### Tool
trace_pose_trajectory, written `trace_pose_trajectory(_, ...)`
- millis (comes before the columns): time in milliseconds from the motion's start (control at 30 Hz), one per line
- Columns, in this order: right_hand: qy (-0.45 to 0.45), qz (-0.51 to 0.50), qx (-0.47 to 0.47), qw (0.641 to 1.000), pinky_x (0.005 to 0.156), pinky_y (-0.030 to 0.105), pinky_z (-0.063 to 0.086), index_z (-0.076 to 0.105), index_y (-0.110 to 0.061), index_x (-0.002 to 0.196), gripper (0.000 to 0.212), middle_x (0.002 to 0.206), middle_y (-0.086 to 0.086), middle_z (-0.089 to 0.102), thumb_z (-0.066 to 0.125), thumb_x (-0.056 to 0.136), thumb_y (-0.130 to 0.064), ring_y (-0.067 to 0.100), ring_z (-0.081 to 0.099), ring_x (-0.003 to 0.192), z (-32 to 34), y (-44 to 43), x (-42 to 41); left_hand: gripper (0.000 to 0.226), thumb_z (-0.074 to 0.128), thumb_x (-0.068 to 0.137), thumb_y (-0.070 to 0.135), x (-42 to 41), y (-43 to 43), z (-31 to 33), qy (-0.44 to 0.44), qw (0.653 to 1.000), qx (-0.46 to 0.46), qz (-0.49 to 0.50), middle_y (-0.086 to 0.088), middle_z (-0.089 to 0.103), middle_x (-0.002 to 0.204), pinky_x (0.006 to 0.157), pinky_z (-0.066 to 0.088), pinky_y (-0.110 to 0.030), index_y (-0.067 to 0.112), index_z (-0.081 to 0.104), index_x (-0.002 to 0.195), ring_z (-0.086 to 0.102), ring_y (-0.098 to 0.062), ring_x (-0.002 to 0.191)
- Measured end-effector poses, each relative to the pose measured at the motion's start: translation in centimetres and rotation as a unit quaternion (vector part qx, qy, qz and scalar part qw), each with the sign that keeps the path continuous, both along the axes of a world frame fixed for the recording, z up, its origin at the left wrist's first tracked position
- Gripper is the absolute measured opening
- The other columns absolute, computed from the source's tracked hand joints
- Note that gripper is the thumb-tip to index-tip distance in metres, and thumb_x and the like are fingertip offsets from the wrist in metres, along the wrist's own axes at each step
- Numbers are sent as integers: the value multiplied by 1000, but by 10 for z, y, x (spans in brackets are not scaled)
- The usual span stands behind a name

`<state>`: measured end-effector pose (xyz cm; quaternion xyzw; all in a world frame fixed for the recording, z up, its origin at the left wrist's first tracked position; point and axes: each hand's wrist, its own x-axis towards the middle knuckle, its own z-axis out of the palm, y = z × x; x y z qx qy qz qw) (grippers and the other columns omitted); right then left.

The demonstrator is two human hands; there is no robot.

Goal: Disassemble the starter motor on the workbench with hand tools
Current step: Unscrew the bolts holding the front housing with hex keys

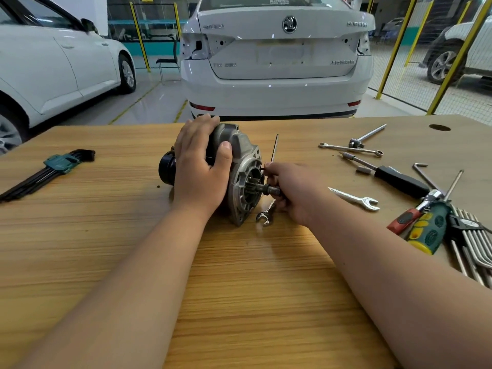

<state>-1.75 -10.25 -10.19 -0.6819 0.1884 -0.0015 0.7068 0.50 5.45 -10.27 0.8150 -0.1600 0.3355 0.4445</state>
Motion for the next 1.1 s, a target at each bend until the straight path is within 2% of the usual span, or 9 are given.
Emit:
trace_pose_trajectory(267,-22,93,-16,995,38,21,28,67,-12,83,14,49,-6,51,63,90,-24,9,37,44,3,-13,1,46,45,91,31,0,0,1,-3,1000,1,5,2,45,143,108,14,-9,17,53,134,28,-8,137)
trace_pose_trajectory(433,-66,124,-111,984,40,24,33,63,-16,73,19,51,-7,54,64,90,-24,11,43,48,6,-18,1,46,45,91,31,-1,0,0,-4,1000,7,6,1,45,143,105,12,-3,17,52,135,29,-10,137)
trace_pose_trajectory(533,-100,134,-202,965,48,29,37,61,-17,69,24,51,-7,56,65,89,-29,15,45,53,9,-18,2,47,45,91,31,-1,0,1,-7,1000,7,7,2,45,143,104,11,-2,17,52,135,28,-7,136)
trace_pose_trajectory(600,-134,129,-287,940,54,29,40,60,-19,66,27,54,-8,57,66,89,-34,14,47,55,11,-19,1,47,45,91,31,0,1,1,-10,1000,7,6,3,44,142,103,11,-1,17,52,135,26,-3,134)
trace_pose_trajectory(733,-212,115,-423,874,51,23,36,60,-23,71,21,65,-9,56,68,88,-32,6,46,56,12,-22,-2,47,45,91,32,0,0,1,-7,1000,10,8,9,42,139,103,11,0,18,52,135,28,-10,138)
trace_pose_trajectory(867,-306,155,-574,743,59,26,39,63,-21,82,8,78,-11,55,67,89,-20,12,51,70,20,-24,-4,47,45,91,32,-1,0,1,2,1000,8,3,10,41,140,103,11,-1,18,51,136,28,-11,139)
trace_pose_trajectory(967,-345,164,-618,688,57,21,39,67,-16,89,2,86,-10,55,65,90,-16,13,52,73,22,-26,-3,48,44,91,33,-2,1,2,3,1000,11,3,4,44,144,106,13,-5,18,51,137,29,-12,139)
trace_pose_trajectory(1033,-347,159,-613,691,58,23,43,67,-17,88,2,84,-10,56,66,89,-17,13,54,72,18,-30,-3,49,44,91,33,-2,1,2,7,1000,9,2,3,43,145,110,17,-14,19,50,137,28,-12,140)
trace_pose_trajectory(1100,-309,139,-546,766,55,19,42,64,-23,76,12,72,-15,57,68,86,-22,3,54,66,11,-34,-4,48,44,91,34,-3,2,2,7,1000,9,1,3,43,146,112,19,-21,19,50,137,27,-13,141)
